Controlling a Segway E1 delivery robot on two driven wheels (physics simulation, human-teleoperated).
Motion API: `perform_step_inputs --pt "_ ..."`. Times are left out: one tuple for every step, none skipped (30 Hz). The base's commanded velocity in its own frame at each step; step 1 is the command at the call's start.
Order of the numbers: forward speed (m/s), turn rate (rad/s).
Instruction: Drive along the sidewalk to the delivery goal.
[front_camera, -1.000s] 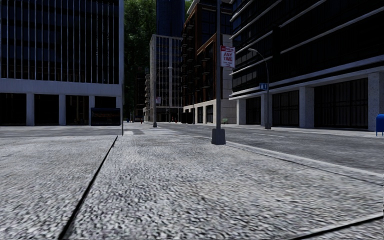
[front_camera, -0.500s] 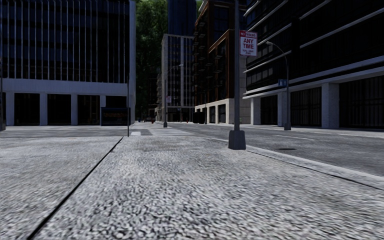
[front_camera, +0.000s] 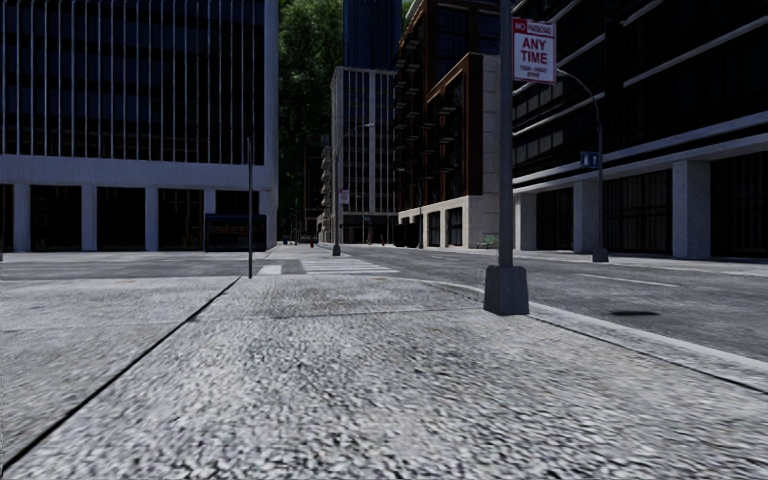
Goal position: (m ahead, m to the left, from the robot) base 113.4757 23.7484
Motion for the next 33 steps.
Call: perform_step_inputs --pt "2.00 0.00" --pt "2.00 0.00" --pt "2.00 0.00" --pt "2.00 0.00" --pt "2.00 0.00" --pt "2.00 0.00" --pt "2.00 0.00" --pt "2.00 0.00" --pt "2.00 0.00" --pt "2.00 0.00" --pt "2.00 0.00" --pt "2.00 0.00" --pt "2.00 0.00" --pt "2.00 0.00" --pt "2.00 0.06" --pt "2.00 0.09" --pt "2.00 0.10" --pt "2.00 0.10" --pt "2.00 0.11" --pt "2.00 0.12" --pt "2.00 0.12" --pt "2.00 0.12" --pt "2.00 0.12" --pt "2.00 0.12" --pt "2.00 0.12" --pt "2.00 0.12" --pt "2.00 0.12" --pt "2.00 0.12" --pt "2.00 0.12" --pt "2.00 0.12" --pt "2.00 0.12" --pt "2.00 0.12" --pt "2.00 0.13"
